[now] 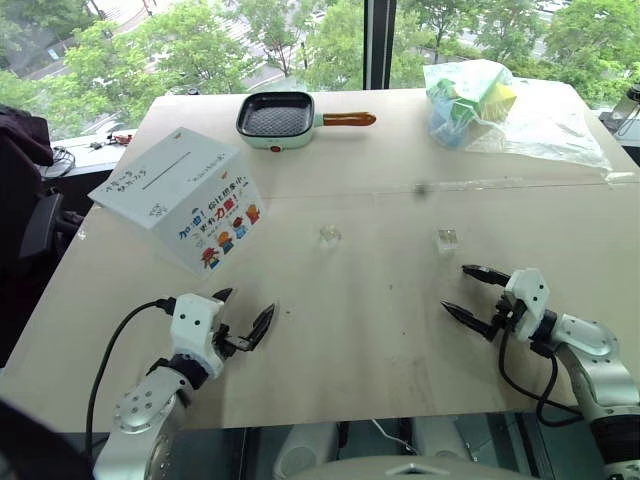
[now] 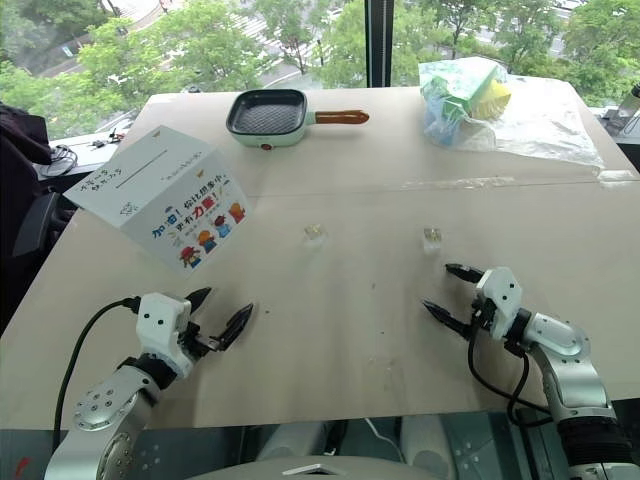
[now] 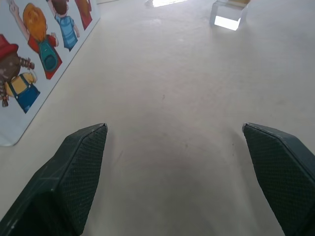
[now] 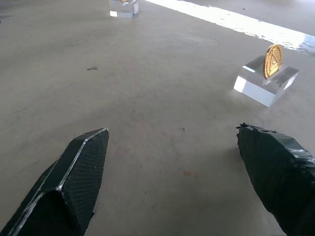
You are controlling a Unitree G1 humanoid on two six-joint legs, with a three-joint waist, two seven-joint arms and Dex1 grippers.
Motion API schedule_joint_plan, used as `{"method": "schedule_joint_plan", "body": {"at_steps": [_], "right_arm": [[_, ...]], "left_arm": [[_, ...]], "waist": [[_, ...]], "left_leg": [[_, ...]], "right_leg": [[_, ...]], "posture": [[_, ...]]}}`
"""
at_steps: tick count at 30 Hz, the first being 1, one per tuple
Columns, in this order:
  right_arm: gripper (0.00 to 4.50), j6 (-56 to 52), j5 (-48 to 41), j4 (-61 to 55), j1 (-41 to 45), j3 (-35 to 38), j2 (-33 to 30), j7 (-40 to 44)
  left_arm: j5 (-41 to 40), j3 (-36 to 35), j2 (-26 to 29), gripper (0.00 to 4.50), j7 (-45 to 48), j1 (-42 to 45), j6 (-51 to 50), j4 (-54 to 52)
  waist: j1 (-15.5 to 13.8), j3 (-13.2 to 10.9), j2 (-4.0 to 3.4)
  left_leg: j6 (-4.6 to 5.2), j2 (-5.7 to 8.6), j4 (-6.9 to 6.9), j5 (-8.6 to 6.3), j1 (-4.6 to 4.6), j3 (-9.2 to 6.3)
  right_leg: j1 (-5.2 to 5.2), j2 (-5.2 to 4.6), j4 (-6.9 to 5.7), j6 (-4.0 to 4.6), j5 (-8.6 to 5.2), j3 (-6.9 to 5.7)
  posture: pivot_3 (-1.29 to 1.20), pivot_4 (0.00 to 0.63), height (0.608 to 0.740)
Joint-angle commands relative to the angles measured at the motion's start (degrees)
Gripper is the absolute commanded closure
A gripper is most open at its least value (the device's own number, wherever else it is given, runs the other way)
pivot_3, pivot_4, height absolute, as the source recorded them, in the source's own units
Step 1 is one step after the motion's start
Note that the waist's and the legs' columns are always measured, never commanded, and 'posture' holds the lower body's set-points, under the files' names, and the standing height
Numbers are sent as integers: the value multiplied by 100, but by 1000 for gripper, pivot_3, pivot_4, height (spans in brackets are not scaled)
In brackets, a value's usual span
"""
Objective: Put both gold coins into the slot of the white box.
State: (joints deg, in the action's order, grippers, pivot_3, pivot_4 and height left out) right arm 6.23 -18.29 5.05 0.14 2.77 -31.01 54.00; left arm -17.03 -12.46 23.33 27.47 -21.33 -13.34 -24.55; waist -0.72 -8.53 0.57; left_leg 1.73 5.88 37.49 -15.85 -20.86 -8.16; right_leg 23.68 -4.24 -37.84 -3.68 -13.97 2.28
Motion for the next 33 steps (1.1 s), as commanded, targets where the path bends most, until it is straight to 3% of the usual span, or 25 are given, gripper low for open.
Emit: {"method": "schedule_joint_plan", "body": {"at_steps": [1, 12, 21, 32, 33], "right_arm": [[26, -93, -125, -182, -75, 50, -44, 89], [26, -471, -151, -521, -286, 117, 224, -472], [26, -464, 224, -429, 176, 130, 602, -1305], [26, -941, 962, -434, 1138, -98, 1067, -2476], [260, -996, 988, -423, 1166, -101, 1091, -2531]], "left_arm": [[-12, -60, 6, 0, -35, -404, -2, -639], [-3, 208, 4, 0, -171, -651, -369, -1132], [111, 295, -25, 0, -210, -409, -285, -1003], [-868, 129, 359, 0, 657, 504, -276, -1079], [-874, 130, 404, 0, 672, 560, -286, -1082]], "waist": [[17, -6, 10], [-5, -4, 16], [-7, -6, 13], [2, -8, 10], [1, -8, 10]], "left_leg": [[0, 0, 0, 0, 1, 1], [1, -8, -4, -2, 6, -4], [1, -8, -4, -2, 6, 1], [-30, -8, -9, 9, 0, 1], [-31, -8, -10, 8, -1, 2]], "right_leg": [[-1, 0, 0, 0, 0, 0], [-8, 5, 9, 0, 0, 3], [-6, 7, 9, 0, 0, 2], [6, 11, 7, 3, 2, 1], [8, 11, 8, 3, 2, 2]], "posture": [[0, 150, 721], [0, 150, 721], [0, 150, 721], [0, 150, 721], [0, 150, 721]]}}
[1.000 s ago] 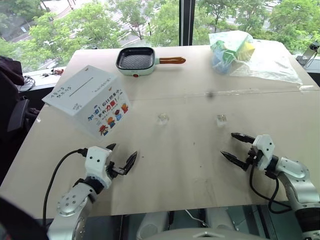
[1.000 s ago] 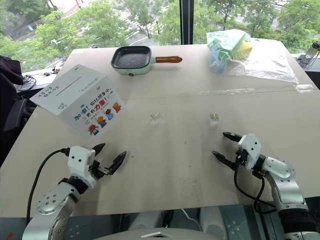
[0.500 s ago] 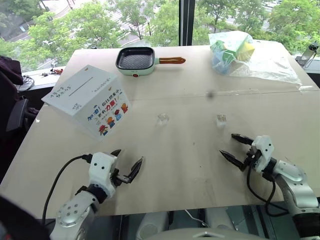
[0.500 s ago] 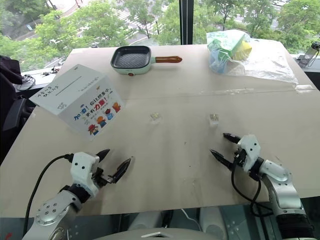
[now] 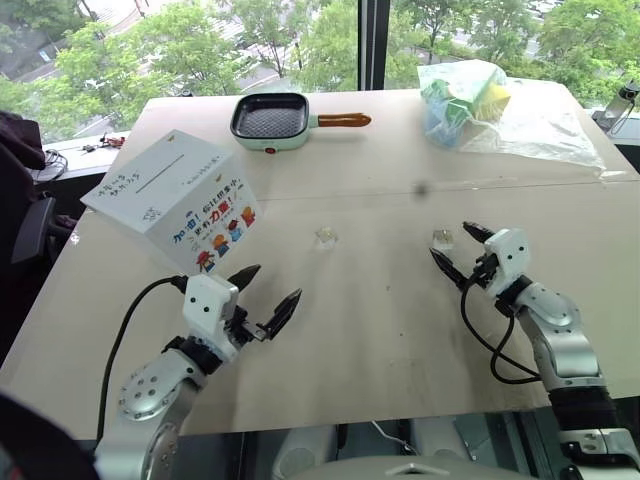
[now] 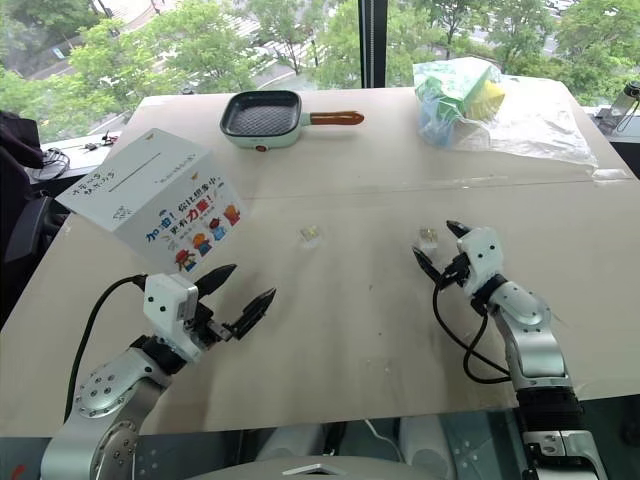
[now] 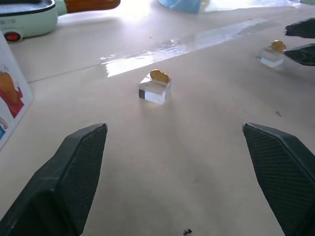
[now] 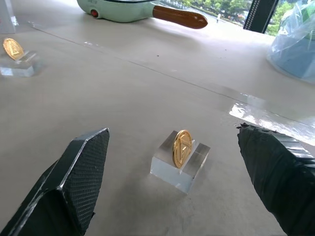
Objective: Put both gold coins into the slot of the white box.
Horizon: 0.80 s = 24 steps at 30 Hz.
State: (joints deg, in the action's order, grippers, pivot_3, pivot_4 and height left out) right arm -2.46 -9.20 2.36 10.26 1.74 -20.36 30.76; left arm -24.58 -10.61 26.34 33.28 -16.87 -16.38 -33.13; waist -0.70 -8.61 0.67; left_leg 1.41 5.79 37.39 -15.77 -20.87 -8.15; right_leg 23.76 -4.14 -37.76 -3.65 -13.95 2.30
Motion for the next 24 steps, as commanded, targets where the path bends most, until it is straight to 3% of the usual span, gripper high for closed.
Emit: {"method": "schedule_joint_plan", "body": {"at_steps": [1, 2, 9, 16, 19, 24], "right_arm": [[530, -183, 106, -144, 179, -7, 39, -252], [757, -219, 117, -143, 193, -15, 46, -277], [4229, -171, 196, -9, 296, -43, 97, -379], [4376, -200, -304, -215, 296, 91, 233, -139], [4376, -1499, -1900, -1026, 335, 257, 574, 153], [4376, -3752, -4525, -1836, 692, 654, 931, -405]], "left_arm": [[-127, -58, 146, 0, 111, 157, 14, -225], [-137, -61, 170, 0, 125, 181, 12, -223], [-74, -13, 214, 0, 89, 262, -35, -267], [-193, 36, 84, 0, -239, 333, -422, -356], [-1640, 42, -400, 0, -730, 521, -1195, -794], [-3635, -35, -892, 0, -1157, 874, -1570, -980]], "waist": [[0, 0, 0], [2, 0, 0], [13, 0, 0], [16, -1, -1], [23, -5, 1], [26, -6, -1]], "left_leg": [[0, 0, 0, 0, -1, 0], [0, 0, -1, 0, 0, 0], [0, 0, -3, -1, 2, 1], [1, 0, -3, -1, 2, 1], [3, -2, -3, -2, 0, -1], [15, -5, -1, -10, -3, -12]], "right_leg": [[1, 0, 1, 0, 0, 0], [0, 0, 1, 0, 0, 1], [0, 2, 2, 0, 0, 2], [0, 3, 2, 0, 0, 2], [0, 3, 3, 0, 0, 2], [0, 2, 1, 0, 1, 1]], "posture": [[0, 150, 721], [0, 150, 721], [0, 150, 721], [0, 150, 721], [0, 150, 721], [0, 150, 721]]}}
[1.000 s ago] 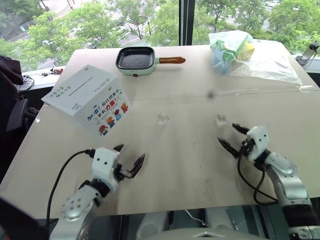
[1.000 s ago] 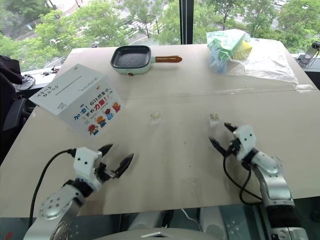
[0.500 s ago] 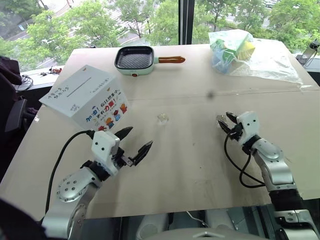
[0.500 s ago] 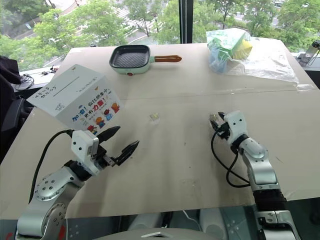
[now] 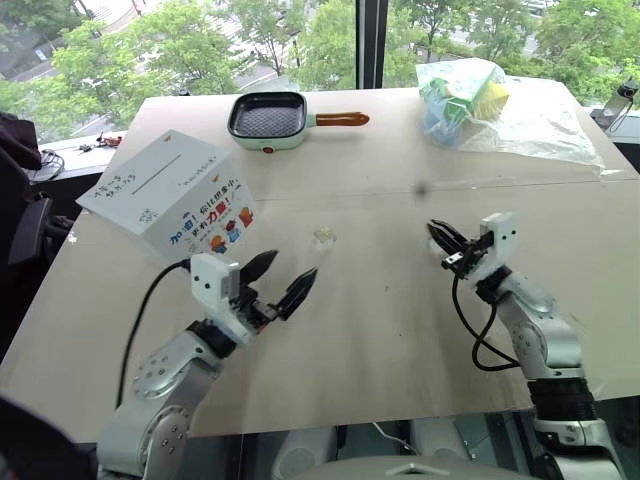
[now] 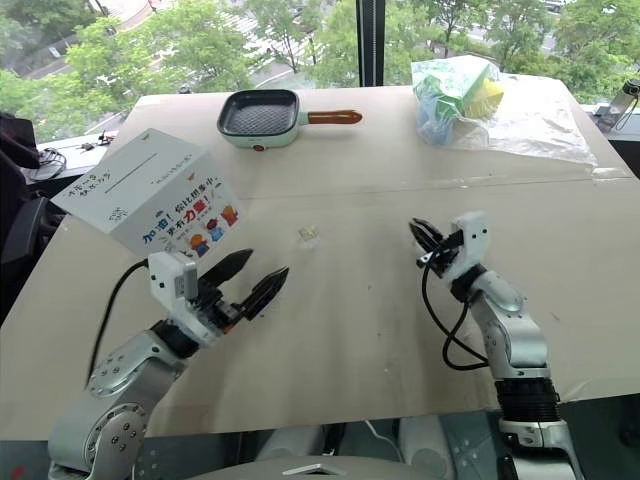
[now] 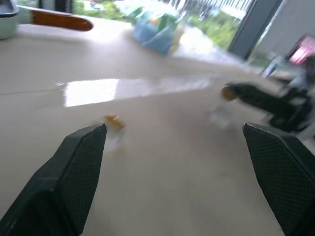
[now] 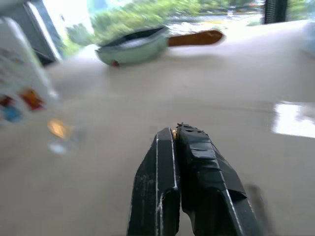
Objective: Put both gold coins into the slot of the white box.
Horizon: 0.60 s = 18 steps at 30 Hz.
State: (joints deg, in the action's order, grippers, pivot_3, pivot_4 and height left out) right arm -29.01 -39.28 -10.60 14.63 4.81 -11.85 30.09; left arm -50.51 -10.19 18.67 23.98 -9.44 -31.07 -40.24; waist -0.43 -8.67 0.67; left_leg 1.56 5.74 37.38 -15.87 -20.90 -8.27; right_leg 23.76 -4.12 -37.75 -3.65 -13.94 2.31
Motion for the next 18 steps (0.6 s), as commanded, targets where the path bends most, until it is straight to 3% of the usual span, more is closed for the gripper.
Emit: {"method": "schedule_joint_plan", "body": {"at_steps": [1, 4, 10, 13, 16, 18], "right_arm": [[4376, -1488, -2240, -597, 381, 373, 163, -491], [4376, -2165, -3668, -640, 676, 405, 329, -844], [4376, -2535, -5108, -554, 946, 323, 404, -1322], [4500, -2573, -5299, -553, 1013, 164, 411, -1372], [4500, -2577, -5328, -531, 1045, 40, 412, -1374], [4500, -2590, -5343, -506, 1068, -24, 388, -1337]], "left_arm": [[-1501, -19, -399, 0, -397, 291, -20, -184], [-2361, 119, -1024, 0, -679, 595, 173, 37], [-3164, 368, -1372, 0, -606, 599, 154, 215], [-3373, 579, -1362, 866, -523, 507, 61, 222], [-3385, 662, -1269, 2125, -531, 539, 67, 238], [-3377, 658, -1212, 2125, -516, 599, 80, 266]], "waist": [[-5, 1, -2], [-18, 1, 0], [-1, 1, -1], [26, 1, -1], [65, 1, -1], [93, 1, -1]], "left_leg": [[0, 0, 0, 0, 1, 0], [1, 2, 2, 0, 0, 1], [-5, 3, 2, 3, -1, 5], [-5, 3, 2, 3, -3, 8], [0, 3, 2, 1, -2, 9], [-1, 3, 2, 1, -2, 7]], "right_leg": [[-1, 0, 0, 0, 0, 0], [-3, 0, 4, 0, 0, -3], [-2, 2, 8, 0, 0, -4], [-2, 1, 10, 0, 0, -3], [-2, 2, 10, 0, 0, -3], [-2, 2, 9, 0, 0, -4]], "posture": [[0, 150, 721], [0, 150, 721], [0, 150, 721], [0, 150, 721], [0, 150, 721], [0, 150, 721]]}}
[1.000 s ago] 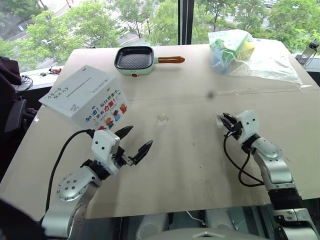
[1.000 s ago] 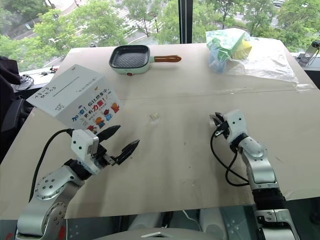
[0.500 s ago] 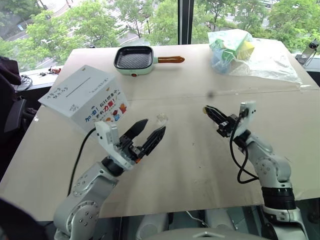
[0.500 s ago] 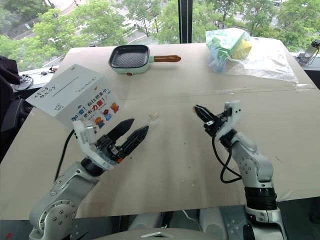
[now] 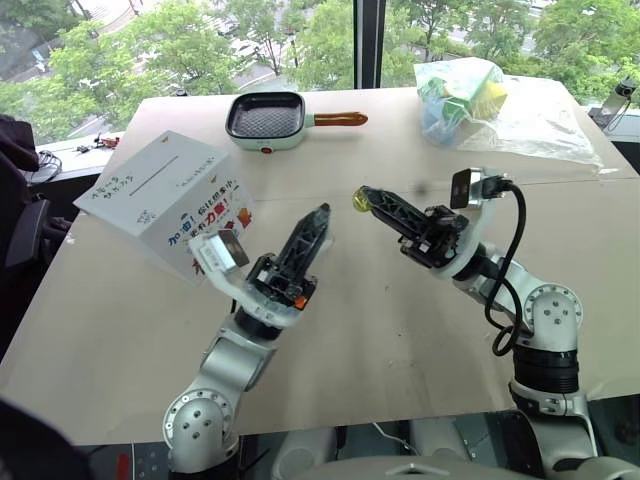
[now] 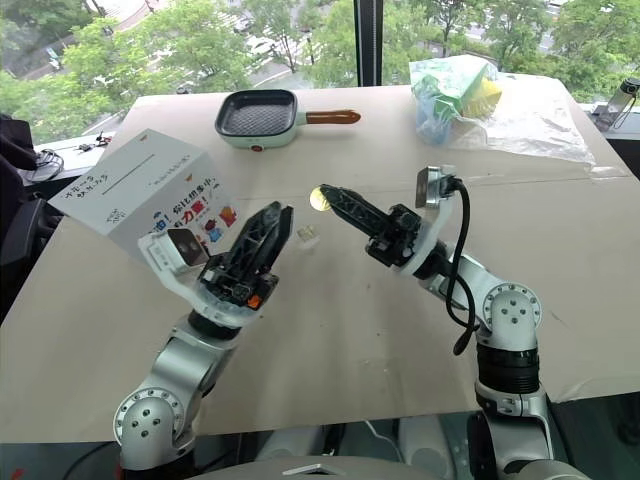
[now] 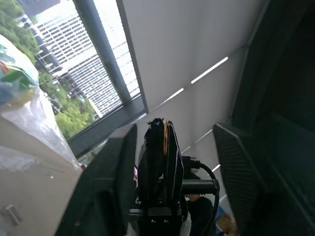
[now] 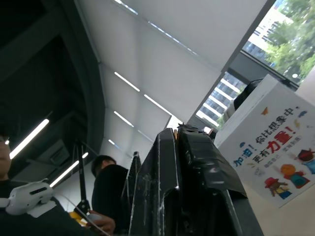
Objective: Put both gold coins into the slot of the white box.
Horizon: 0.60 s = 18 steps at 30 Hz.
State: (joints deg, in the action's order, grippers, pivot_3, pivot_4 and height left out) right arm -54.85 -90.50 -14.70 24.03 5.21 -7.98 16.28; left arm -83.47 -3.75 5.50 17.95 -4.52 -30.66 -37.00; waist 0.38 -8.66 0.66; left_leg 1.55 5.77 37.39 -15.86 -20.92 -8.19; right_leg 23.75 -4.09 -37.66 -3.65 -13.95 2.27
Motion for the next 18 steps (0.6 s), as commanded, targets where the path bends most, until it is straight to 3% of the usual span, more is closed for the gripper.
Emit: {"method": "schedule_joint_plan", "body": {"at_steps": [1, 8, 9, 11, 15, 16, 18], "right_arm": [[4500, -15, -216, -85, 134, -93, -12, 68], [4500, 4, -179, -97, 137, -202, -79, 103], [4500, 13, -177, -100, 139, -216, -78, 104], [4500, 15, -171, -105, 144, -244, -74, 117], [4500, -3, -170, -128, 148, -287, -83, 156], [4500, -3, -169, -133, 148, -299, -88, 166], [4500, -11, -179, -135, 150, -321, -103, 176]], "left_arm": [[-99, 7, 120, 2125, 94, 126, 51, -41], [-118, 89, 207, 2125, 80, 126, 18, -51], [-126, 101, 216, 2554, 81, 123, 14, -56], [-137, 125, 235, 2863, 79, 104, 8, -72], [-151, 175, 316, 4265, 57, 105, -43, -69], [-152, 191, 342, 4471, 57, 110, -53, -65], [-169, 209, 372, 4471, 49, 128, -43, -48]], "waist": [[18, 0, 0], [32, 0, 0], [30, 0, 0], [30, 0, 0], [31, 0, -1], [32, 0, 0], [29, 0, -1]], "left_leg": [[0, 0, 0, 0, 0, 0], [-3, 0, -2, 2, 0, 1], [-3, 0, -2, 2, 0, 0], [-2, 0, -2, 1, -1, 0], [-1, 0, -2, 0, -1, 1], [0, 0, -4, 0, -2, 0], [0, 0, -4, 0, -2, -1]], "right_leg": [[0, 0, -1, 0, 0, 0], [1, 1, 2, 0, 0, 1], [1, 0, 3, 0, 0, 1], [1, 0, 3, 0, 0, 1], [2, 0, 5, 0, 0, 2], [3, 0, 5, 0, 0, 1], [3, 0, 4, 0, 0, 1]], "posture": [[0, 150, 721], [0, 150, 721], [0, 150, 721], [0, 150, 721], [0, 150, 721], [0, 150, 721], [0, 150, 721]]}}
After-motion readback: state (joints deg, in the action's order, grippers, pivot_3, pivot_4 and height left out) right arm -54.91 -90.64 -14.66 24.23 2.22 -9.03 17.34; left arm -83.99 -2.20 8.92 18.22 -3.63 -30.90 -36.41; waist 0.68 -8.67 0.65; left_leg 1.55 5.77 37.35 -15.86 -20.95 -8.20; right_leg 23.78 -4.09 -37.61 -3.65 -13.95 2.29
